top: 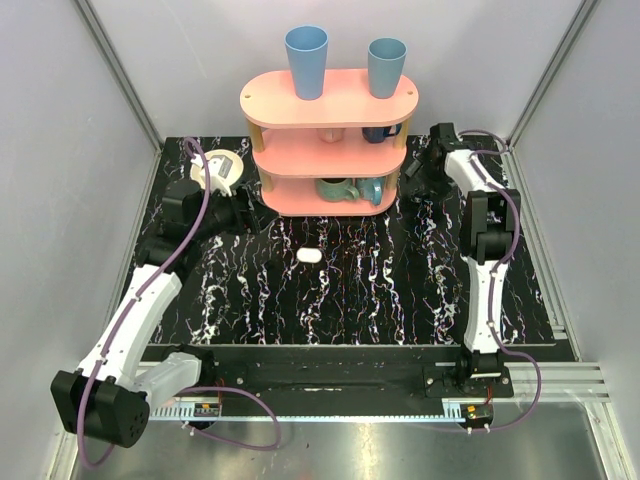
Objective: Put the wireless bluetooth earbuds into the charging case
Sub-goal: Pick up the charging case from the center of the board.
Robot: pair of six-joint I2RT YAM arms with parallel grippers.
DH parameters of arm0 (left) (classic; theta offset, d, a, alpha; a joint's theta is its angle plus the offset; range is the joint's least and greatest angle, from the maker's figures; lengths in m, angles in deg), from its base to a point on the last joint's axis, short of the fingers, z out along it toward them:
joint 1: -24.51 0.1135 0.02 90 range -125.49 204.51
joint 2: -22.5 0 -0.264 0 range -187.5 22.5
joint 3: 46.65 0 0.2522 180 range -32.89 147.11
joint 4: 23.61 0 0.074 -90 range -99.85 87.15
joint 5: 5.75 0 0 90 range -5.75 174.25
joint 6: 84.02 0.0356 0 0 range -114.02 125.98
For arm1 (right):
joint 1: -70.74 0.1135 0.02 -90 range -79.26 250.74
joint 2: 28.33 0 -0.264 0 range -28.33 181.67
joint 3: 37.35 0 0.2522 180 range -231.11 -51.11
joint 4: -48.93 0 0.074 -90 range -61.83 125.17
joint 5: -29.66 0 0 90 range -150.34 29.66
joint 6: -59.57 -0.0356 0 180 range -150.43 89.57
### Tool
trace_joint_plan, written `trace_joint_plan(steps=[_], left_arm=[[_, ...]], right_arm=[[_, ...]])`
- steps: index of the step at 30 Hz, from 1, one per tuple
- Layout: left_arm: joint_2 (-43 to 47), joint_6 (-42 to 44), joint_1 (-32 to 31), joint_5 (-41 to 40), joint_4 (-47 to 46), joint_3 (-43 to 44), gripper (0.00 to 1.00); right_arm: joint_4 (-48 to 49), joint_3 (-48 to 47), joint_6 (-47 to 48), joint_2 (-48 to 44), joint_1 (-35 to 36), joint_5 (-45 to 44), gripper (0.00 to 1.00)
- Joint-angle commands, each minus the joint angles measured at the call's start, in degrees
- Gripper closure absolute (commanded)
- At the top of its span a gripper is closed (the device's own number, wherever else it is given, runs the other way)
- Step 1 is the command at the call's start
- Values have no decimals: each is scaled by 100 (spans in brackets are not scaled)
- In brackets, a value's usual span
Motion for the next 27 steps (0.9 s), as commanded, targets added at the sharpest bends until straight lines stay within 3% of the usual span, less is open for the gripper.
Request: trace_joint_plan(steps=[1, 12, 27], left_arm=[[43, -45, 19, -258, -229, -38, 25], [87, 7, 19, -337, -229, -152, 25], [78, -45, 19, -284, -282, -135, 25]], right_arm=[[-328, -426, -97, 241, 93, -464, 13], [-319, -242, -361, 320, 93, -1000, 17], [-144, -85, -142, 470, 93, -868, 38]])
